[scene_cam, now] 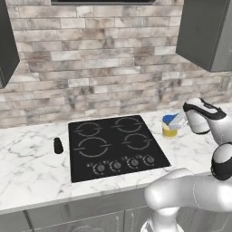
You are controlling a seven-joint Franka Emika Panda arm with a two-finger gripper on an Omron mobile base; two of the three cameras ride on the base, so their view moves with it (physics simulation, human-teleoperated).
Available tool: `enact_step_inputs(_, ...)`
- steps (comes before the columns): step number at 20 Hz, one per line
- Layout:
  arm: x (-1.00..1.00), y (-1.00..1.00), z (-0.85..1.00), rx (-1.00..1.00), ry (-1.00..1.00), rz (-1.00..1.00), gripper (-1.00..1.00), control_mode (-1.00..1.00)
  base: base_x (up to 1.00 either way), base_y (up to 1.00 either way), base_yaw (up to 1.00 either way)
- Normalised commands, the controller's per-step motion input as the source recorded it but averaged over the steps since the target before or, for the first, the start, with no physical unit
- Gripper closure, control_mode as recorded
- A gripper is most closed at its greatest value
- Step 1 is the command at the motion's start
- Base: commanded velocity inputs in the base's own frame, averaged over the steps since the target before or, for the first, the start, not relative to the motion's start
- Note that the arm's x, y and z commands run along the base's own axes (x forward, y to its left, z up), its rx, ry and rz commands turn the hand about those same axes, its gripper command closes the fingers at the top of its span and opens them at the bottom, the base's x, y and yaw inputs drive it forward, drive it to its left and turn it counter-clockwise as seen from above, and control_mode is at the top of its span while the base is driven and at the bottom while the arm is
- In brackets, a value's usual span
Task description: Collect the paprika, mayonnaise, and shaker from the cabinet and place them next to the stove.
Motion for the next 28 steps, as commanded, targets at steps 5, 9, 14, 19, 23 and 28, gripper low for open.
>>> enact_step_inputs(5,0.12,-0.19,-0.4,0.0,0.0,0.22,1.0,-1.0,0.0,0.0,0.0)
enact_step_inputs(9,0.0,0.04,-0.36,0.0,-0.03,0.11,1.0,-1.0,0.0,0.0,0.0)
enact_step_inputs(14,0.0,0.14,-0.33,0.0,-0.01,0.05,1.0,-1.0,0.0,0.0,0.0)
enact_step_inputs(19,0.06,0.0,-0.32,0.01,0.0,0.08,1.0,-1.0,0.0,0.0,0.0)
enact_step_inputs(23,0.01,0.02,-0.47,0.0,0.0,0.08,1.0,-1.0,0.0,0.0,0.0)
enact_step_inputs(28,0.0,0.08,-0.56,0.0,0.0,0.08,-1.0,-1.0,0.0,0.0,0.0)
